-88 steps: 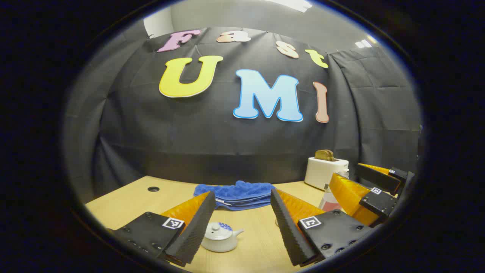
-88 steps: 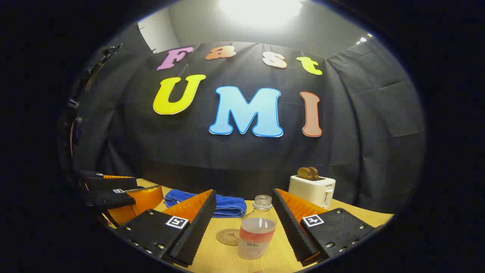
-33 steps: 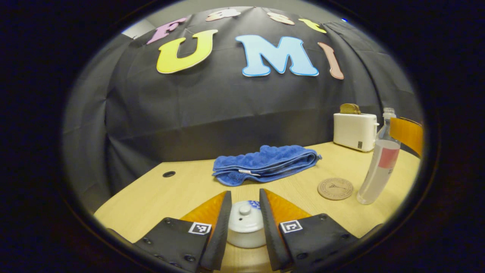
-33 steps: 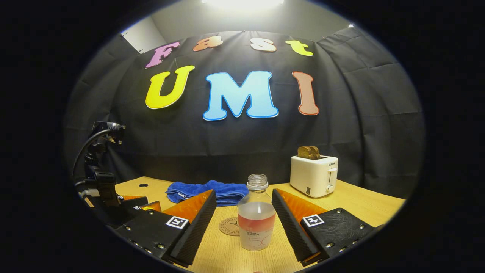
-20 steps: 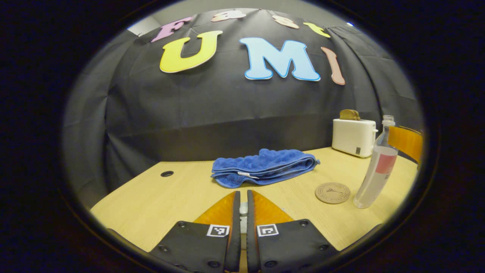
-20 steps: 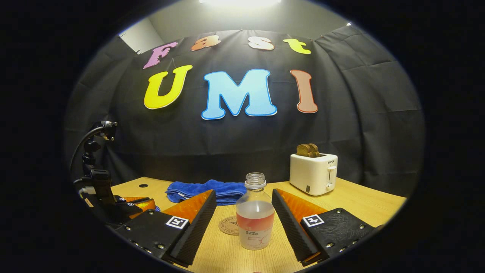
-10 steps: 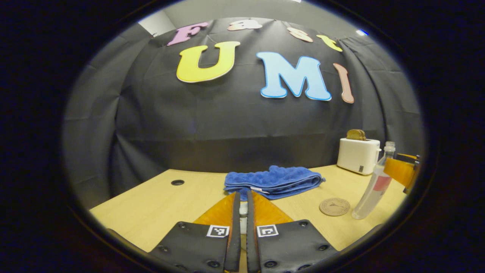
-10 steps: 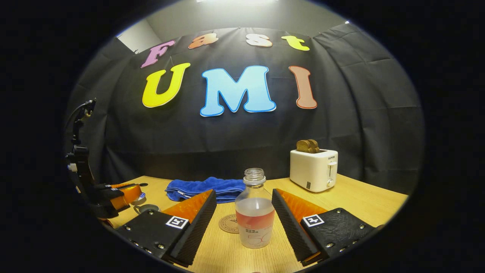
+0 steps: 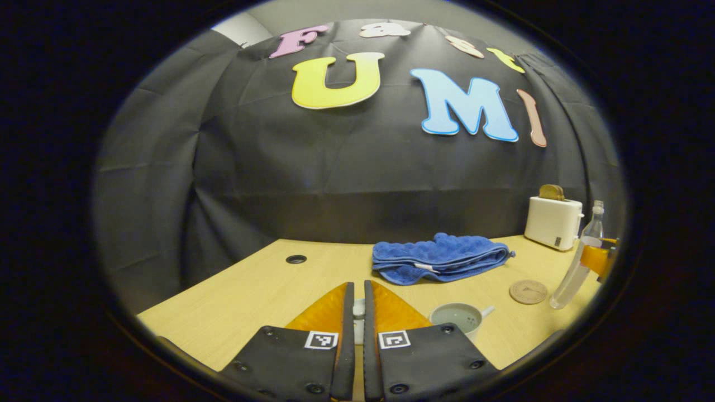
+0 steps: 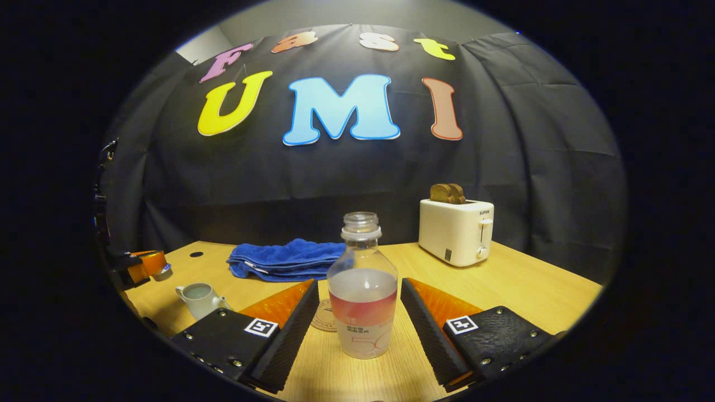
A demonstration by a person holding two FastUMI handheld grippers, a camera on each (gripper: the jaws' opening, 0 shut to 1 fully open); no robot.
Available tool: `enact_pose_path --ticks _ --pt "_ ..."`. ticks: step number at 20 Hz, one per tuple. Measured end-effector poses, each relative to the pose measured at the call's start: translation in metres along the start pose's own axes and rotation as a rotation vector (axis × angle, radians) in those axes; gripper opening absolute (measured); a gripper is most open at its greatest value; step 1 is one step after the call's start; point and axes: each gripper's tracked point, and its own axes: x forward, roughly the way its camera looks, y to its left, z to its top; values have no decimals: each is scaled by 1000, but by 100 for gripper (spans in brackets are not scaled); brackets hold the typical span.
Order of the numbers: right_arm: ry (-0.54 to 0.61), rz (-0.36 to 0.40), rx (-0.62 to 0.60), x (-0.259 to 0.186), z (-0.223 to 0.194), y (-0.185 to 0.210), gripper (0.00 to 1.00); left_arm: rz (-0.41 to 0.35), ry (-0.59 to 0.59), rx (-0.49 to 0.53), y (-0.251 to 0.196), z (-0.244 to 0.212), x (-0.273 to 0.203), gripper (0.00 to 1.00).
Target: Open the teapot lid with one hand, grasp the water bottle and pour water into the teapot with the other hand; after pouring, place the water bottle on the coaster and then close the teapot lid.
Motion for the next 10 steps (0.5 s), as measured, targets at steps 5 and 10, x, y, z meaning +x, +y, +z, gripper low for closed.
enact_pose_path --ticks 5,10 --pt "122 1 52 11 -33 -3 91 33 14 -14 24 -4 -1 12" --pt "146 -33 44 14 -38 -14 82 40 6 -24 30 -1 -5 13"
